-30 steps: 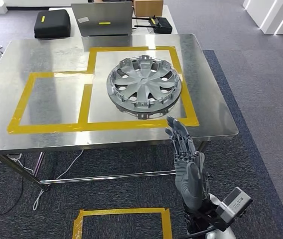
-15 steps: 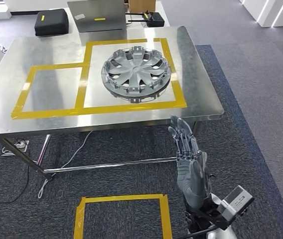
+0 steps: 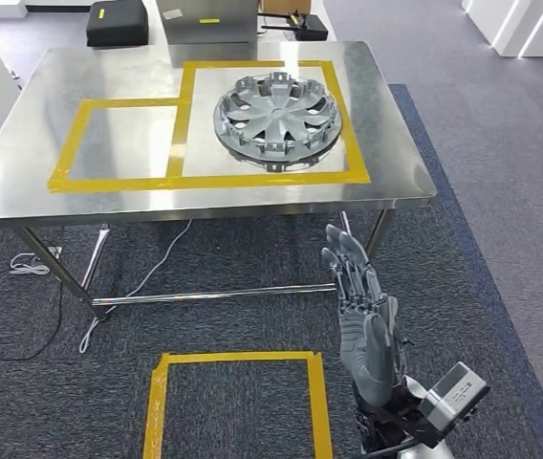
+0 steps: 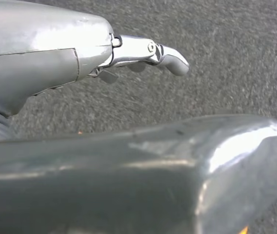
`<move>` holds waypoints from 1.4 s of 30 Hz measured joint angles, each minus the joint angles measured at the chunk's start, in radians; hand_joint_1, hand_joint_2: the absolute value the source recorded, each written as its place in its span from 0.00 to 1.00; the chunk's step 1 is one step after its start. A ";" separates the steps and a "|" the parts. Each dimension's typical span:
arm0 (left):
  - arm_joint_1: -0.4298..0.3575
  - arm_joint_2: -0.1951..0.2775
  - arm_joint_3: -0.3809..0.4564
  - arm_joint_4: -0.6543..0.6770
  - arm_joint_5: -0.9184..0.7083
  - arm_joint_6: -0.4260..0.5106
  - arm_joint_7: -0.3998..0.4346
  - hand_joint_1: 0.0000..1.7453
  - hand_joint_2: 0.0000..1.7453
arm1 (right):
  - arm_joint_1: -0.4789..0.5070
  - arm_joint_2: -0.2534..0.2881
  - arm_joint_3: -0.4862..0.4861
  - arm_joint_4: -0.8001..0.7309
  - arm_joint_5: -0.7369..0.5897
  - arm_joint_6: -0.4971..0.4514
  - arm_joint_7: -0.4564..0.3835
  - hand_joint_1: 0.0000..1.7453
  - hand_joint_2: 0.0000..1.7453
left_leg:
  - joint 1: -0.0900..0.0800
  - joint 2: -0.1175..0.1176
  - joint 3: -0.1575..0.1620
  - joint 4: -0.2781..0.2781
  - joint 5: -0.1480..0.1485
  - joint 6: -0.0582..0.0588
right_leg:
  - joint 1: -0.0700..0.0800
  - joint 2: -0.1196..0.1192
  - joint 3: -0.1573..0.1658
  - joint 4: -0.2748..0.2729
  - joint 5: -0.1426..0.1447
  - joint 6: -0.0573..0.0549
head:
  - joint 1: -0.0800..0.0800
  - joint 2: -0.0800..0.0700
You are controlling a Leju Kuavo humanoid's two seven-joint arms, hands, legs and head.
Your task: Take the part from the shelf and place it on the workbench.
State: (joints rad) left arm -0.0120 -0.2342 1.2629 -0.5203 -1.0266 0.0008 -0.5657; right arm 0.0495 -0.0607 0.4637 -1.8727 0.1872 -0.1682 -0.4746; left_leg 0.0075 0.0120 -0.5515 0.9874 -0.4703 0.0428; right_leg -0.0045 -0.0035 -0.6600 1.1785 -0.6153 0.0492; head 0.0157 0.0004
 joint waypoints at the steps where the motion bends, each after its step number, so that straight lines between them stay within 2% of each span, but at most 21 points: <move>1: 0.000 0.000 0.000 -0.001 0.000 0.000 0.000 0.00 0.00 | 0.002 0.000 0.000 0.000 0.000 0.000 0.000 0.00 0.00 | -0.001 0.000 -0.017 0.001 0.013 0.000 | 0.000 0.000 -0.008 0.058 -0.024 0.002 | 0.000 0.000; 2: 0.000 -0.001 0.000 -0.001 0.000 0.000 0.000 0.00 0.00 | 0.003 0.000 -0.001 0.000 0.000 0.000 0.000 0.00 0.00 | -0.002 0.001 -0.035 0.002 0.026 0.000 | 0.000 0.000 -0.006 0.098 -0.026 0.004 | 0.001 0.000; 4: 0.000 -0.002 0.000 -0.002 0.000 0.000 0.000 0.00 0.00 | 0.005 0.000 -0.001 0.000 0.000 0.000 0.000 0.00 0.00 | -0.003 0.002 -0.066 0.003 0.050 -0.004 | 0.000 0.000 0.048 0.071 0.027 0.002 | 0.001 0.000; 5: 0.000 -0.003 0.000 -0.002 0.000 0.000 0.000 0.00 0.00 | 0.004 0.000 -0.001 0.000 0.000 0.000 0.000 0.00 0.00 | -0.003 0.002 -0.077 0.004 0.062 -0.007 | 0.000 0.000 0.098 0.010 0.053 -0.002 | 0.001 0.000; 7: 0.000 -0.005 0.000 -0.002 0.000 0.000 0.000 0.00 0.00 | 0.003 0.000 -0.001 -0.002 0.000 0.000 0.000 0.00 0.00 | -0.007 0.001 -0.093 0.007 0.084 -0.014 | 0.002 0.000 0.217 -0.156 0.059 -0.011 | 0.001 0.000; 9: 0.001 -0.007 0.000 -0.002 0.000 0.000 0.000 0.00 0.00 | 0.003 0.000 -0.001 -0.006 0.000 0.000 -0.001 0.00 0.00 | -0.008 0.001 -0.101 0.005 0.107 -0.023 | 0.006 0.001 0.270 -0.247 0.044 -0.019 | 0.001 0.000; 11: 0.003 -0.007 0.001 -0.002 0.000 0.000 0.000 0.00 0.00 | 0.004 0.000 -0.001 -0.007 0.000 0.000 -0.001 0.00 0.00 | -0.006 0.000 -0.109 0.000 0.119 -0.035 | 0.005 0.000 0.250 -0.251 0.057 -0.030 | 0.001 0.000; 12: 0.005 -0.007 0.001 -0.002 0.000 0.000 0.000 0.00 0.00 | 0.004 0.000 -0.001 -0.007 0.000 0.000 -0.001 0.00 0.00 | -0.005 -0.001 -0.116 0.012 0.098 -0.041 | 0.003 -0.002 0.238 -0.250 0.068 -0.039 | -0.001 0.000; 15: 0.009 -0.010 0.002 -0.003 0.000 0.000 0.001 0.00 0.00 | 0.005 0.000 -0.001 -0.007 0.000 0.000 0.000 0.00 0.00 | 0.001 -0.004 -0.148 0.169 -0.059 -0.056 | 0.001 -0.006 0.198 -0.244 0.103 -0.055 | -0.008 0.000; 17: 0.010 -0.011 0.002 -0.009 0.000 -0.004 0.005 0.00 0.00 | 0.006 0.000 -0.002 -0.007 -0.001 0.001 0.000 0.00 0.00 | 0.003 -0.004 -0.155 0.285 -0.105 -0.061 | 0.001 -0.007 0.168 -0.232 0.122 -0.055 | -0.009 0.000; 19: 0.010 -0.012 0.002 -0.019 0.000 -0.010 0.009 0.00 0.00 | 0.006 0.000 -0.002 -0.007 -0.003 0.003 0.000 0.00 0.00 | 0.004 -0.004 -0.110 0.277 -0.067 -0.063 | 0.000 -0.008 0.132 -0.213 0.137 -0.052 | -0.009 0.000; 21: 0.010 -0.015 0.003 -0.029 0.000 -0.015 0.009 0.00 0.00 | 0.006 0.000 -0.002 -0.009 -0.004 0.004 0.000 0.00 0.00 | 0.005 -0.006 -0.015 0.149 -0.037 -0.061 | 0.000 -0.007 0.100 -0.193 0.146 -0.045 | -0.009 0.000; 23: 0.009 -0.019 0.005 -0.037 0.000 -0.018 0.009 0.00 0.00 | 0.005 0.000 -0.002 -0.011 -0.004 0.005 0.000 0.00 0.00 | 0.003 -0.010 0.052 0.039 -0.048 -0.053 | 0.002 -0.007 0.079 -0.178 0.155 -0.035 | -0.009 0.000; 27: 0.012 -0.031 0.010 -0.051 -0.001 -0.024 0.014 0.00 0.00 | 0.004 0.000 -0.002 -0.012 -0.006 0.006 0.000 0.00 0.00 | 0.000 -0.008 0.046 0.010 -0.038 -0.025 | 0.000 -0.005 0.061 -0.164 0.153 -0.013 | -0.007 0.000; 31: 0.012 -0.038 0.013 -0.072 -0.002 -0.041 0.021 0.00 0.00 | 0.003 0.000 -0.002 -0.012 -0.008 0.006 0.001 0.00 0.00 | -0.003 -0.002 0.002 0.007 -0.002 -0.002 | -0.002 0.000 -0.005 0.044 -0.006 0.000 | 0.001 0.000; 32: 0.013 -0.041 0.015 -0.078 -0.002 -0.046 0.024 0.00 0.00 | 0.003 0.000 -0.002 -0.011 -0.008 0.006 0.002 0.00 0.00 | -0.006 -0.002 -0.011 0.008 0.008 -0.001 | -0.001 0.000 -0.011 0.093 -0.020 0.000 | 0.002 0.000; 34: 0.013 -0.047 0.019 -0.088 -0.004 -0.052 0.026 0.00 0.00 | 0.003 0.000 -0.002 -0.011 -0.008 0.006 0.003 0.00 0.00 | -0.012 -0.001 -0.036 0.009 0.027 0.000 | 0.001 0.000 0.025 0.090 0.015 -0.007 | 0.002 0.000; 36: 0.013 -0.053 0.022 -0.095 -0.006 -0.054 0.026 0.00 0.00 | 0.000 0.000 -0.001 -0.012 -0.008 0.006 0.003 0.00 0.00 | -0.017 -0.002 -0.053 0.010 0.044 -0.001 | 0.006 0.001 0.121 -0.041 0.068 -0.026 | 0.002 0.000; 38: 0.013 -0.058 0.024 -0.102 -0.008 -0.054 0.026 0.00 0.00 | -0.004 0.000 -0.001 -0.013 -0.008 0.006 0.003 0.00 0.00 | -0.020 -0.002 -0.063 0.011 0.061 -0.007 | 0.013 0.001 0.212 -0.182 0.073 -0.039 | 0.001 0.000; 40: 0.014 -0.060 0.027 -0.107 -0.010 -0.055 0.026 0.00 0.00 | -0.006 0.000 -0.001 -0.015 -0.008 0.006 0.003 0.00 0.00 | -0.017 -0.001 -0.072 0.009 0.081 -0.017 | 0.018 0.002 0.237 -0.235 0.069 -0.040 | 0.001 0.000; 42: 0.015 -0.060 0.030 -0.111 -0.012 -0.056 0.026 0.00 0.00 | -0.008 0.000 -0.001 -0.015 -0.008 0.006 0.003 0.00 0.00 | -0.015 -0.003 -0.085 0.016 0.074 -0.028 | 0.014 -0.001 0.218 -0.243 0.087 -0.046 | 0.002 0.000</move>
State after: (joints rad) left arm 0.0027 -0.2946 1.2931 -0.6314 -1.0382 -0.0553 -0.5397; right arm 0.0415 -0.0609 0.4627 -1.8873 0.1791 -0.1618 -0.4711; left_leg -0.0076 0.0089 -0.6361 1.0030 -0.3967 0.0147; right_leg 0.0091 -0.0044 -0.4420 0.9355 -0.5278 0.0030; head 0.0175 0.0004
